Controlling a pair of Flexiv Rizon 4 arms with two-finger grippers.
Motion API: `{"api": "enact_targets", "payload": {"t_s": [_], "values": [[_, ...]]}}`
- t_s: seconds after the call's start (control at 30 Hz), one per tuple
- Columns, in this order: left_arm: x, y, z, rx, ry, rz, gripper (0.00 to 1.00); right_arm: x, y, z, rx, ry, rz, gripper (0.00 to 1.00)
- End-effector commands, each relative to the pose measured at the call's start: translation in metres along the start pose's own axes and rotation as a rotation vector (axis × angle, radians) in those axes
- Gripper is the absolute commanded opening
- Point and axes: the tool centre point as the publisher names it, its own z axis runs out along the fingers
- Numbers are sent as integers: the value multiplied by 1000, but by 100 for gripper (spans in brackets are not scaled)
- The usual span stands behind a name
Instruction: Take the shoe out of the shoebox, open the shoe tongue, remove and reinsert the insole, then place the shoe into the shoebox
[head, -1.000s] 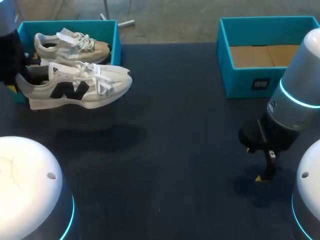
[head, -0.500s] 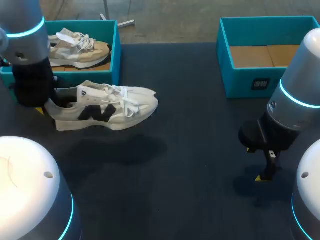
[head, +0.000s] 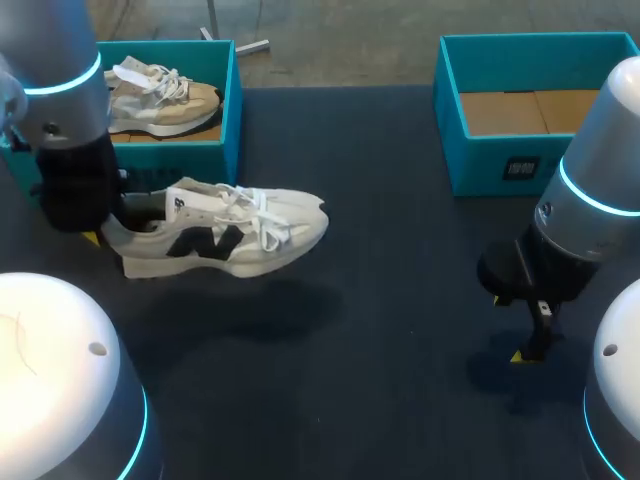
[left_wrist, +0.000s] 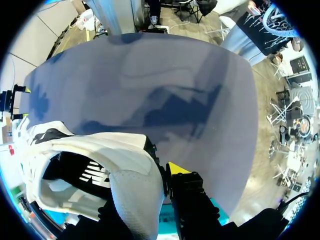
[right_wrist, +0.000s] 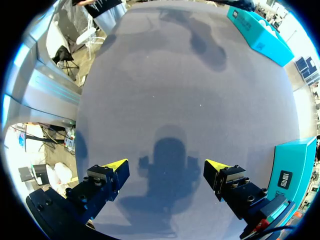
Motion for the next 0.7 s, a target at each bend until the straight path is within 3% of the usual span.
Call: {"api": "enact_targets", "payload": {"t_s": [0.03, 0.47, 0.7], "values": [[-10, -3, 7, 7, 10, 3, 0, 1, 0, 1, 1, -2, 1, 100], [-31, -31, 30, 69, 16, 7, 0, 1, 0, 1, 1, -2, 1, 100], [-31, -31, 30, 69, 16, 7, 0, 1, 0, 1, 1, -2, 1, 100]]}}
